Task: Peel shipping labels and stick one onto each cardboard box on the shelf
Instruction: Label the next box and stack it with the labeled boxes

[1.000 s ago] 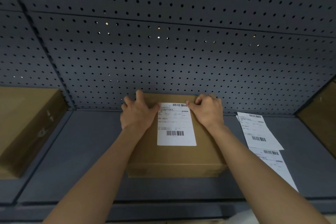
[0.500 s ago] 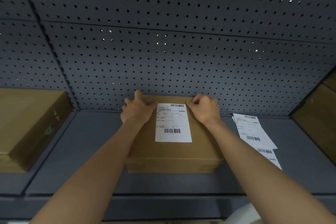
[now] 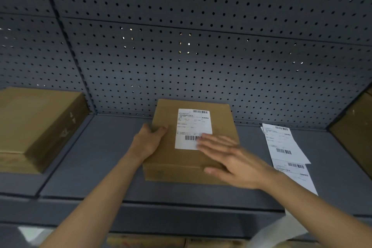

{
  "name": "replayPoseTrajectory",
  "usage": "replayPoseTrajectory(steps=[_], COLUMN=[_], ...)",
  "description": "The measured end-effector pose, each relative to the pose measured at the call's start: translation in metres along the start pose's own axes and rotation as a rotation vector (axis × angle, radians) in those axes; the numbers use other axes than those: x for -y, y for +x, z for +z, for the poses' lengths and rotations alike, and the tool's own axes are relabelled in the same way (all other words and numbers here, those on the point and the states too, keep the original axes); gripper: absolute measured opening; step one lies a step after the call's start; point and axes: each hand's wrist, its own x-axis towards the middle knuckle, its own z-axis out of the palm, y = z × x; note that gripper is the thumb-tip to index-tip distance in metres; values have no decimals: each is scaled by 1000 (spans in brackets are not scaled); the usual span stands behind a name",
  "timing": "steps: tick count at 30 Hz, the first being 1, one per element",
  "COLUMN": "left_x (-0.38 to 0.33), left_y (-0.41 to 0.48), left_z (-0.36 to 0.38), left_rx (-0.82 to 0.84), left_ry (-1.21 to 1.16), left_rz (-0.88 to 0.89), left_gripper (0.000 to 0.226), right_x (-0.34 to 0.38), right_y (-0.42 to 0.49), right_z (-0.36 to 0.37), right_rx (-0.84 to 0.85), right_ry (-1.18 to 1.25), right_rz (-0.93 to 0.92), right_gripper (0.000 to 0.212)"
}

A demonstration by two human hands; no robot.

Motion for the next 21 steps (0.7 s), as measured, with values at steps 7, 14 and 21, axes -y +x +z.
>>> replayPoseTrajectory(steps=[7,14,21], left_x=[2,3,1], left_y=[1,-2,-5], left_z=[3,4,3], left_rx=[-32,-87,-95], left_ry=[50,64,26], left_rz=[62,86,92], left_gripper=[51,46,40], right_x=[2,-20,-45], right_y=[16,52,93], right_z=[-5,-9,-12], right_rx=[241,305,335], right_ry=[-16,10,-12], right_rz=[52,191,334], right_gripper=[90,105,100])
